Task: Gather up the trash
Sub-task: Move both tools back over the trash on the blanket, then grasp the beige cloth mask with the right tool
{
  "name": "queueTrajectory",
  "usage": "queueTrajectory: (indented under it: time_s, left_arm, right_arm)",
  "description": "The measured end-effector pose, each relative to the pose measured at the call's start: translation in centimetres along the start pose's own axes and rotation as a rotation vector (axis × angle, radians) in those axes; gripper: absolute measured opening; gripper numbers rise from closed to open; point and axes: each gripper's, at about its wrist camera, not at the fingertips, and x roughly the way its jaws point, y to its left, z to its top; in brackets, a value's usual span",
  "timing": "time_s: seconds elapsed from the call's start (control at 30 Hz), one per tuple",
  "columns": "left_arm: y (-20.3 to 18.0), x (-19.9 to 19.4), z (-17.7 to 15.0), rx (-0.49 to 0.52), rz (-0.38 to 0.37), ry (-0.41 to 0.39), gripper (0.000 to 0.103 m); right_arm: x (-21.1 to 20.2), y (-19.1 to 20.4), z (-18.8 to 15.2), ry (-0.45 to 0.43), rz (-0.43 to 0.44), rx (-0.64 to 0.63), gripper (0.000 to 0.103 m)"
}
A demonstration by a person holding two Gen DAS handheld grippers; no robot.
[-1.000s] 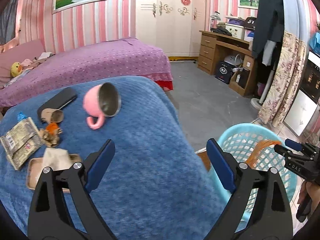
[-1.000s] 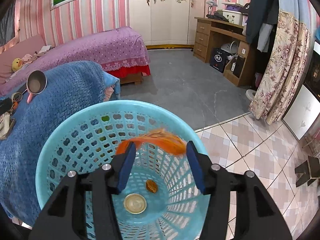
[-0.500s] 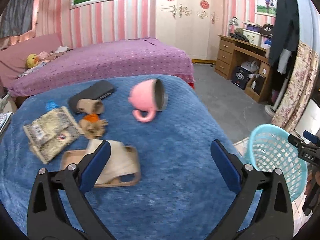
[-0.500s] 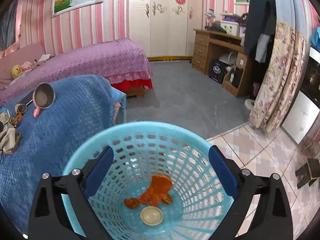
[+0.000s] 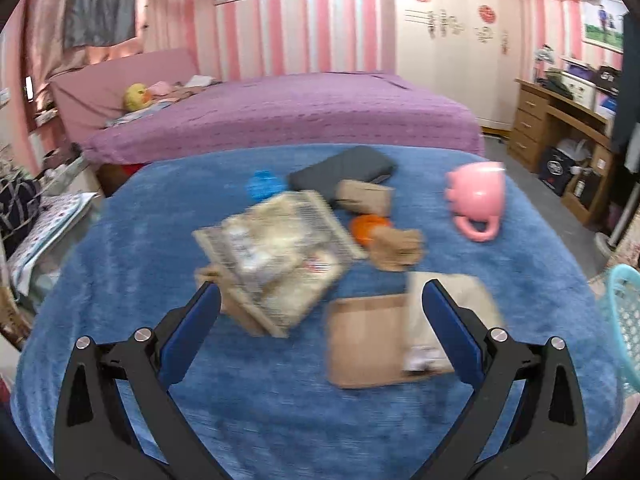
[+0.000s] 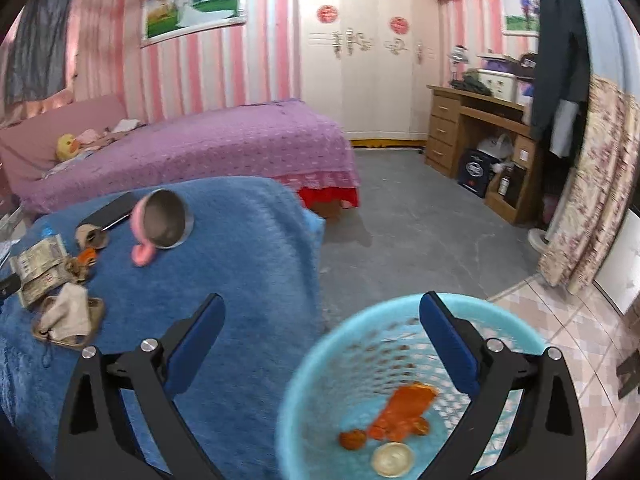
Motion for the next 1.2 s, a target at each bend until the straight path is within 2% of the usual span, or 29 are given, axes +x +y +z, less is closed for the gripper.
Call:
queueTrajectory:
  time_s: [0.2, 0.67, 0.87, 1.03, 1.07, 1.1, 1.13, 1.2]
  left_arm:
    - [4.5, 0.7, -0.5, -0.035, 0.037, 0.013, 0.097]
    - [11.5, 1.5, -1.0, -0.128, 0.092, 0.034, 0.097]
    - [13.0, 1.9, -1.6, -0.145, 0.092, 0.055, 0.097]
    - [14.0, 1.9, -2.0, -0.172, 0.085, 0.065, 0.097]
    - [13.9, 1.8, -2.0, -0.172, 0.085, 0.065, 0.097]
    - [13.9, 1.7, -2.1, -0.170, 0.085, 0.064, 0.097]
    - [13.9, 1.7, -2.2, -0.167, 0.087, 0.066, 0.097]
    - [13.8, 1.9, -2.3, -0.162, 0.087, 0.071, 0.097]
  right_arm:
    - [0.5, 6.1, 0.1, 0.008, 0.091, -0.023, 0.096]
    - [1.0, 20.5, -2.2, 0.073, 0.241, -0.211, 0.096]
    - [1.4, 23.8, -3.4, 0.123, 0.270, -0.258, 0.096]
    - [3.3, 25.4, -4.1, 0.203, 0.270, -0.263, 0.094]
    - [3.6, 25.5, -4.2, 0.213, 0.271, -0.265, 0.092]
    - [3.9, 25.9, -4.4, 0.225, 0.278, -0.270, 0.083]
    - [4.1, 26.1, -4.5, 0.232, 0.287, -0.270, 0.069]
    - [4.3, 26.2, -4.5, 0.231, 0.312, -0.257, 0.057]
